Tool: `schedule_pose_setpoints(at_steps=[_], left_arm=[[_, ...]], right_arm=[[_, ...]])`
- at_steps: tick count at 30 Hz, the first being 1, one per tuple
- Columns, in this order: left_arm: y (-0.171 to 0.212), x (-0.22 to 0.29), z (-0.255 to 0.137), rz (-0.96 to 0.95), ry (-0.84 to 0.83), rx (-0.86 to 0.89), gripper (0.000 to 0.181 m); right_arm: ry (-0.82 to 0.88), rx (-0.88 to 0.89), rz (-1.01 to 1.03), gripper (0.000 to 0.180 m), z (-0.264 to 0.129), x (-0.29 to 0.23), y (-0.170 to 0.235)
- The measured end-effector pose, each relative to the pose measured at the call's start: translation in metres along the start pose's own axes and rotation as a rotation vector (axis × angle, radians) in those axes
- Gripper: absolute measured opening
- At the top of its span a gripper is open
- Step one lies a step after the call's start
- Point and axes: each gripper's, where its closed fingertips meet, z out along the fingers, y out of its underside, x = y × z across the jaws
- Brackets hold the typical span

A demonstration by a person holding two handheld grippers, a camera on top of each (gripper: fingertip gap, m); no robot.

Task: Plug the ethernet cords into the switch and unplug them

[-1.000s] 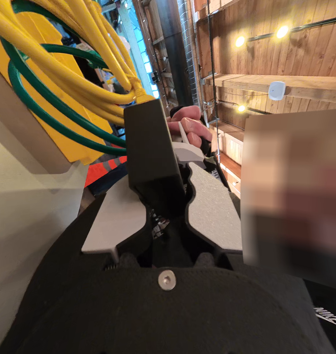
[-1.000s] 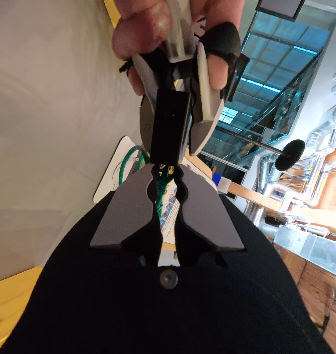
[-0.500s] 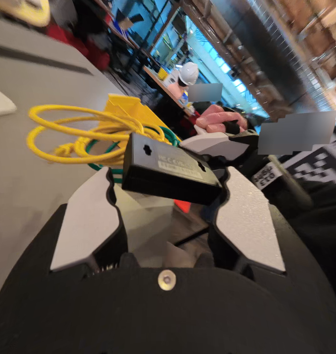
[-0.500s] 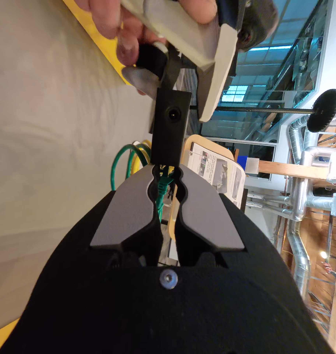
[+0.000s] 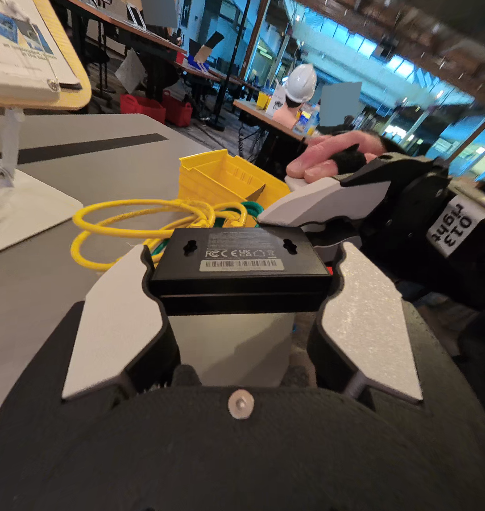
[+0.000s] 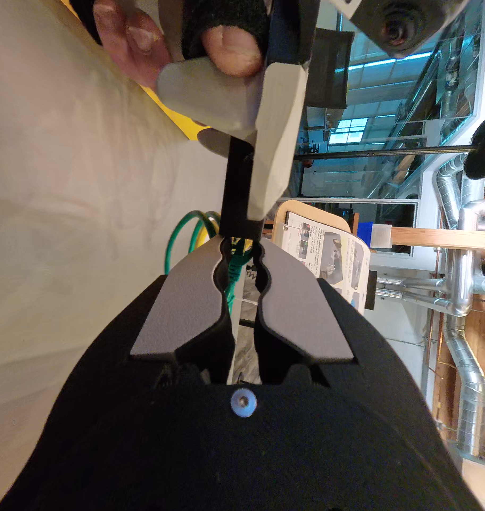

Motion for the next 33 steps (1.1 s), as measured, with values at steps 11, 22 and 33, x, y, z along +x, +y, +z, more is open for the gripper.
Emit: schedule_pose_setpoints(at_steps=[11, 22, 33], left_arm=[[-0.003, 0.005, -0.001, -0.212, 0.106, 0.022, 0.120], [-0.001, 0.008, 0.002, -0.227, 0.126, 0.021, 0.120], [-0.006, 0.016, 0.001, -0.277, 0.204, 0.025, 0.119]], right_arm=[[-0.010, 0.037, -0.029, 0.016, -0.005, -0.002, -0.005], [-0.120, -0.008, 0.033, 0.013, -0.010, -0.001, -0.003], [-0.162, 0.037, 0.120, 0.013, -0.017, 0.007, -0.005]])
